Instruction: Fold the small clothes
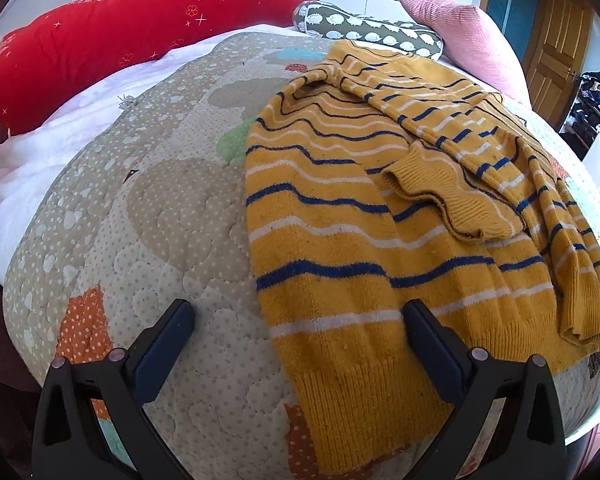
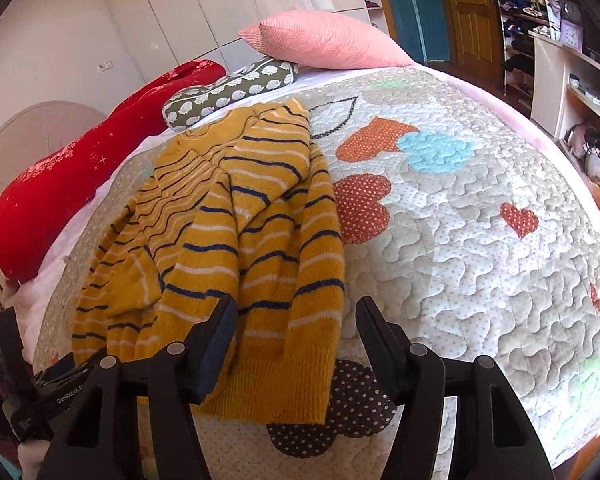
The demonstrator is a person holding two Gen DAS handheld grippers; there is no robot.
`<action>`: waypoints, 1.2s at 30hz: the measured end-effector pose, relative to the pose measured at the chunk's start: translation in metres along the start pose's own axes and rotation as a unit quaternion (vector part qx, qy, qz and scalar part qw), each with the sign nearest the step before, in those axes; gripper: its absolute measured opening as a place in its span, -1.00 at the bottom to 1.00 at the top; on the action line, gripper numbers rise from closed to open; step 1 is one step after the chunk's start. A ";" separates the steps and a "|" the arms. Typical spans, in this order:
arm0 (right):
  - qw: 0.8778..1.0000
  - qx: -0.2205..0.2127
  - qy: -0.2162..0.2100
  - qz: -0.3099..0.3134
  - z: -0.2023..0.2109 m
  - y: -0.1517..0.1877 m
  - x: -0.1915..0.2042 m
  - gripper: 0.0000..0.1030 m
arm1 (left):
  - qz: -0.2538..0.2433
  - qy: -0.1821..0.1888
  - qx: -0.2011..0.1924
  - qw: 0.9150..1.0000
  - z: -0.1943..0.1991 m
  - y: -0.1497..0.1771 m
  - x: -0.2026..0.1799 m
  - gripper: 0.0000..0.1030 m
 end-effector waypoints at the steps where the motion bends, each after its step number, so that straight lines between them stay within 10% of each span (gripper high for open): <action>1: 1.000 -0.005 0.004 0.014 0.002 -0.002 0.007 0.28 | -0.002 0.001 -0.003 1.000 0.000 0.001 0.000 1.00; 13: 0.981 0.006 -0.006 0.195 -0.021 0.001 0.101 0.28 | 0.036 0.041 -0.014 0.998 0.031 -0.003 0.009 0.81; 20: 0.981 0.033 0.014 0.190 -0.044 0.002 0.100 0.17 | 0.042 0.039 -0.024 0.998 0.045 -0.006 0.014 0.82; 24: 0.978 0.047 0.036 0.198 -0.054 0.005 0.099 -0.78 | 0.065 0.047 -0.032 0.996 0.054 -0.008 0.025 0.82; 30: 0.985 0.062 -0.076 0.139 -0.024 -0.024 0.112 -0.92 | 0.109 0.039 -0.058 0.992 0.069 -0.009 0.056 0.82; 36: 0.955 0.105 -0.237 0.147 -0.024 -0.052 0.219 -0.92 | 0.170 0.016 -0.076 0.982 0.091 0.002 0.108 0.82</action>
Point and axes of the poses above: each gripper's, at about its wrist camera, not at the fingertips, and z roughly against the way its jaws point, x to its left, y to its underside, the point moved 1 cm from there along -z, roughly the way its jaws point, and after that the axes turned 6 degrees about y, right-handed, at the moved point
